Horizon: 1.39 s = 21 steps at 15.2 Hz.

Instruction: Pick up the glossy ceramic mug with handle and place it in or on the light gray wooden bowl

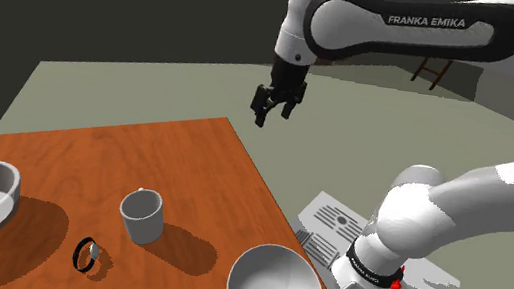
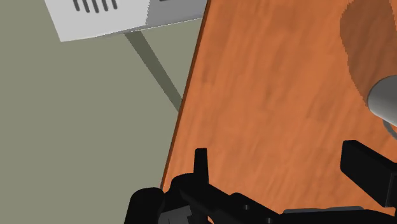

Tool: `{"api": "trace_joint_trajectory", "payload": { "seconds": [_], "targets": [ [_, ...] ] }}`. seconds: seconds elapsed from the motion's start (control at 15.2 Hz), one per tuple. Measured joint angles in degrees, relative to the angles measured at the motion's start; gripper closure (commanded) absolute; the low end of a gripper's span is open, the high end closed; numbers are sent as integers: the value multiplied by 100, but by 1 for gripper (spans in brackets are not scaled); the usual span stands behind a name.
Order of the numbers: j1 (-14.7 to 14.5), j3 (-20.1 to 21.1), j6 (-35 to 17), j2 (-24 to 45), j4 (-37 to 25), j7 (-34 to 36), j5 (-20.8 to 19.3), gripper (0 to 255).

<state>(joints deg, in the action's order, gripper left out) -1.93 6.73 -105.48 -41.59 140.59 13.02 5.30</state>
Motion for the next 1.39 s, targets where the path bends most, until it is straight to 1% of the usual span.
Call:
{"api": "trace_joint_trajectory", "payload": {
  "seconds": [0.26,0.53,0.79,1.12,1.39],
  "targets": [
    [-132,455,-454,398,83,526,235,0],
    [-215,925,-941,1043,-57,1066,384,0],
    [-251,1356,-1339,1712,-308,1607,417,0],
    [-265,1898,-1879,2670,-682,2376,251,0],
    [-275,2252,-2188,3532,-1150,3063,-114,0]
  ]
}}
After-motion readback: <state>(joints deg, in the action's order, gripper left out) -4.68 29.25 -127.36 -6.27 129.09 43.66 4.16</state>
